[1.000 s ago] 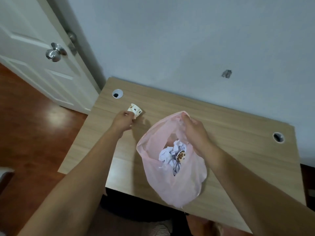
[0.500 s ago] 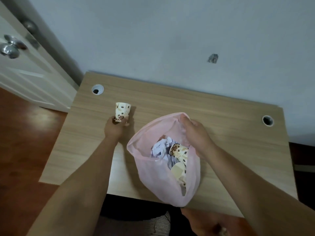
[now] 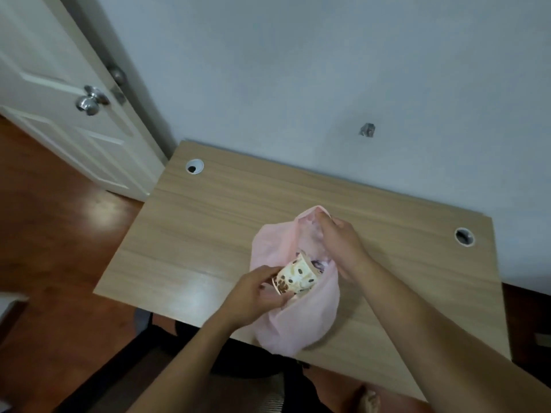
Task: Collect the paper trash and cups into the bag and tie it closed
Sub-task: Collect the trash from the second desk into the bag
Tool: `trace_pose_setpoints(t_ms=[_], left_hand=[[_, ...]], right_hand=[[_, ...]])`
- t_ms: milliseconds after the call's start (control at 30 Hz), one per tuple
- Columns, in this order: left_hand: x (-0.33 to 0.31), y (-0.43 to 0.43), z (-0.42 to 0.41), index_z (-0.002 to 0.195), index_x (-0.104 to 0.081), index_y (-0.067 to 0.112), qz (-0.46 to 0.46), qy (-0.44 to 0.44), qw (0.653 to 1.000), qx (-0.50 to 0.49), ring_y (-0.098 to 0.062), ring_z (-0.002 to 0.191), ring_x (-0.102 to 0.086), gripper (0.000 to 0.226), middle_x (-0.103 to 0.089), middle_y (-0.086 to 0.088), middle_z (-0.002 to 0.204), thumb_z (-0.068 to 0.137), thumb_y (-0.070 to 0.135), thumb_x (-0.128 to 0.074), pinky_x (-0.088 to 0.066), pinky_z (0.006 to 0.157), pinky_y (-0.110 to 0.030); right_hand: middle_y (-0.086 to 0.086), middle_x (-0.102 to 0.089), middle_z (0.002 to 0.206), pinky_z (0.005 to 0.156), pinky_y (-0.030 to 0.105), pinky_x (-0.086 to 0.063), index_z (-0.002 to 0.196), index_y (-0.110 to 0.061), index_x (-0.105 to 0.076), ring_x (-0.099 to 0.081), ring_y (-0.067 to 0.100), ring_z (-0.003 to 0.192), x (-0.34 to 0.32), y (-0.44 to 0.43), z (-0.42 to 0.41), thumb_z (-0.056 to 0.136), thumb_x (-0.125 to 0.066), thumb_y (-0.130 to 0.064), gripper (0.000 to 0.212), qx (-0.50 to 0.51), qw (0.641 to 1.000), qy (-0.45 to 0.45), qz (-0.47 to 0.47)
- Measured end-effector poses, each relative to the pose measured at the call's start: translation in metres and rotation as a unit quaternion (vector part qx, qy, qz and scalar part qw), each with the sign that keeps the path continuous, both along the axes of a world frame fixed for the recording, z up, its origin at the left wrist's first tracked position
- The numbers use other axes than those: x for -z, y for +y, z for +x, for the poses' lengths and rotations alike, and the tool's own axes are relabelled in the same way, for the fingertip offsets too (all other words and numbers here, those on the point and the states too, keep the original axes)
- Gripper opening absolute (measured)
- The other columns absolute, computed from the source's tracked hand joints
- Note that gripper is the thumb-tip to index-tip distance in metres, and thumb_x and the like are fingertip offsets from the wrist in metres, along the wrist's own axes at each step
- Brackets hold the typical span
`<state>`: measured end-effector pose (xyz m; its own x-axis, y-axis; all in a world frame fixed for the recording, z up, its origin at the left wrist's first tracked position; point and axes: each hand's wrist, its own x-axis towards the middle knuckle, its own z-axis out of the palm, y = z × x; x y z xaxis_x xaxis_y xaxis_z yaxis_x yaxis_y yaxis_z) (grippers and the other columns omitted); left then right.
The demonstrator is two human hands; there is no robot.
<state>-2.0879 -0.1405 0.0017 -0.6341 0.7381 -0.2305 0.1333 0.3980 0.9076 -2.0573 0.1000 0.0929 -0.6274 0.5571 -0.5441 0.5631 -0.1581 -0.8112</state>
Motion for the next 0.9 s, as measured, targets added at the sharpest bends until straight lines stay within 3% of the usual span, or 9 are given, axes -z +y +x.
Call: trace_pose_setpoints(t_ms=[67,133,200,300,367,500,567,733,900], left_hand=[[0.003,0.009,0.008,0.151,-0.061,0.039,-0.113,0.126,0.985,0.039,-0.017,0.126,-0.067,0.055,-0.070,0.010,0.138,0.098,0.040,-0.075,-0.056,0.102,-0.043],[0.006,0.016,0.016,0.166,-0.037,0.042,-0.301,0.234,0.921,0.074,-0.027,0.144,-0.050,0.065,-0.054,0.006,0.158,0.104,0.043,-0.057,-0.046,0.110,-0.051],[0.003,0.022,0.025,0.171,-0.020,0.040,-0.416,0.246,0.874,0.053,-0.031,0.154,-0.035,0.075,-0.040,0.006,0.169,0.102,0.044,-0.052,-0.036,0.114,-0.057],[-0.011,0.019,0.034,0.170,-0.014,0.039,-0.485,0.240,0.840,0.031,-0.032,0.161,-0.018,0.091,-0.029,-0.003,0.171,0.094,0.054,-0.063,-0.028,0.119,-0.064],[-0.020,0.008,0.038,0.170,-0.013,0.043,-0.529,0.242,0.812,0.042,-0.038,0.166,-0.006,0.098,-0.013,-0.009,0.178,0.091,0.060,-0.070,-0.023,0.122,-0.068],[-0.045,-0.010,0.043,0.166,-0.030,0.038,-0.573,0.244,0.782,0.038,-0.045,0.167,0.010,0.088,0.018,-0.003,0.183,0.093,0.063,-0.072,-0.021,0.125,-0.071],[-0.064,-0.011,0.040,0.168,-0.028,0.035,-0.585,0.248,0.772,0.024,-0.047,0.167,0.013,0.091,0.025,-0.002,0.181,0.094,0.062,-0.074,-0.022,0.126,-0.071],[-0.104,-0.014,0.032,0.170,-0.023,0.030,-0.588,0.264,0.764,-0.034,-0.048,0.165,0.020,0.099,0.037,0.003,0.177,0.092,0.052,-0.080,-0.023,0.127,-0.069],[-0.129,-0.021,0.028,0.165,-0.033,0.022,-0.557,0.291,0.773,-0.087,-0.036,0.167,0.024,0.082,0.042,0.007,0.174,0.095,0.035,-0.072,-0.025,0.129,-0.064]], right_hand=[[-0.005,-0.084,0.083,0.053,0.019,-0.055,0.097,-0.016,-0.085,-0.078,0.008,0.067,-0.008,0.005,0.007,0.107,-0.062,-0.051,0.043,-0.016,1.000,0.018,-0.007],[-0.002,-0.087,0.089,0.062,0.021,-0.057,0.096,-0.017,-0.087,-0.079,0.009,0.074,-0.015,0.010,0.016,0.107,-0.062,-0.050,0.043,-0.026,0.999,0.027,-0.006],[0.000,-0.087,0.092,0.065,0.022,-0.056,0.090,-0.021,-0.088,-0.078,0.010,0.075,-0.021,0.017,0.025,0.107,-0.064,-0.049,0.041,-0.032,0.999,0.030,0.007],[-0.004,-0.086,0.086,0.060,0.019,-0.056,0.086,-0.031,-0.089,-0.077,0.008,0.072,-0.032,0.029,0.041,0.107,-0.063,-0.045,0.036,-0.035,0.998,0.045,0.005],[-0.004,-0.086,0.087,0.066,0.023,-0.057,0.092,-0.025,-0.089,-0.077,0.010,0.073,-0.041,0.038,0.050,0.107,-0.063,-0.043,0.035,-0.035,0.998,0.049,-0.011],[-0.009,-0.082,0.079,0.058,0.021,-0.053,0.094,-0.025,-0.089,-0.074,0.004,0.064,-0.047,0.055,0.064,0.106,-0.064,-0.044,0.034,-0.051,0.997,0.056,-0.011],[-0.009,-0.082,0.076,0.052,0.019,-0.051,0.093,-0.026,-0.089,-0.073,0.003,0.060,-0.049,0.063,0.068,0.106,-0.064,-0.046,0.035,-0.058,0.997,0.060,-0.003],[-0.010,-0.081,0.072,0.057,0.024,-0.054,0.091,-0.020,-0.084,-0.073,0.007,0.062,-0.048,0.077,0.072,0.110,-0.063,-0.044,0.038,-0.053,0.994,0.098,-0.009],[-0.010,-0.080,0.071,0.057,0.024,-0.054,0.083,-0.020,-0.083,-0.070,0.006,0.062,-0.041,0.081,0.071,0.110,-0.064,-0.037,0.037,-0.034,0.988,0.150,-0.017]])
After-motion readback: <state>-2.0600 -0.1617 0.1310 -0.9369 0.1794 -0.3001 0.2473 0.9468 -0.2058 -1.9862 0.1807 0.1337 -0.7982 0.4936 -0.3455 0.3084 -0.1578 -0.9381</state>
